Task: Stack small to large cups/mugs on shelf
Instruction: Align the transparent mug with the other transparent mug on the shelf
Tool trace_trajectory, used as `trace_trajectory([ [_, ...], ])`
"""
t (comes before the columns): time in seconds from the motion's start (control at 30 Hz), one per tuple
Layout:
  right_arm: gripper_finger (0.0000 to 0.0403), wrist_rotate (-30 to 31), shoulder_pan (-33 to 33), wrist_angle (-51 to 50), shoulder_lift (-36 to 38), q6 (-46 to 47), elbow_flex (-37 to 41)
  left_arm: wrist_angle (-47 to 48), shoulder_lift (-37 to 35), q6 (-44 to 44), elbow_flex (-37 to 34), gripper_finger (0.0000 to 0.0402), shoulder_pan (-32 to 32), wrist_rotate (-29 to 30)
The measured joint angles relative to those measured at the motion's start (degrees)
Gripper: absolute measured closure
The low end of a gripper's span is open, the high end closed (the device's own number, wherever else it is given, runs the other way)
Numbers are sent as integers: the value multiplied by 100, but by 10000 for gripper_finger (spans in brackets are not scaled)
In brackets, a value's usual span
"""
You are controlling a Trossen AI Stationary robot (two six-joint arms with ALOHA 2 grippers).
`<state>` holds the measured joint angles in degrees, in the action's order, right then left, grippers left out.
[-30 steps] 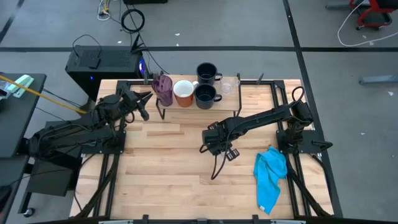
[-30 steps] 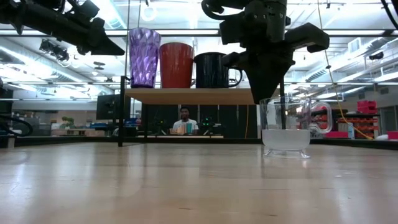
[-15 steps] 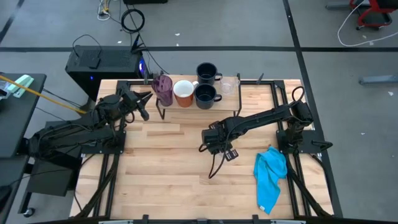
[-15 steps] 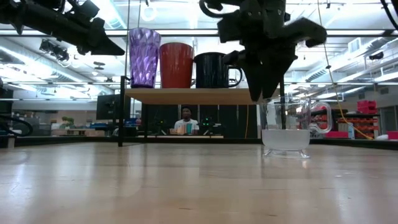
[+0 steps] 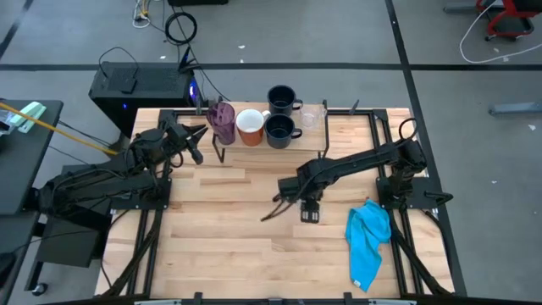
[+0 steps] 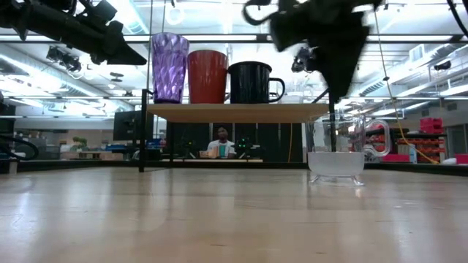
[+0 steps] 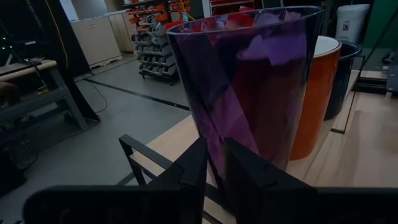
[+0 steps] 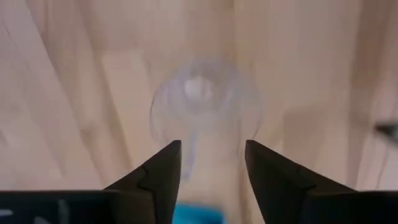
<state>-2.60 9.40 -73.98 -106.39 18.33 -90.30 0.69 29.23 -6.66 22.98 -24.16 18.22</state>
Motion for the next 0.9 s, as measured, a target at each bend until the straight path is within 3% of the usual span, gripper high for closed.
trace_trajectory([
  [0.27,171,18,543,-892,117,903,-24,0,0,0,-1,346,1,0],
  [0.43,141,439,914,-728,341,1434,166,0,0,-2,0,342,2,0],
  [0.63,113,513,1041,-63,725,2132,697,0,0,-2,-1,338,1,-2],
  [0.9,108,581,1038,687,942,2319,1663,0,0,-2,0,346,1,-1],
])
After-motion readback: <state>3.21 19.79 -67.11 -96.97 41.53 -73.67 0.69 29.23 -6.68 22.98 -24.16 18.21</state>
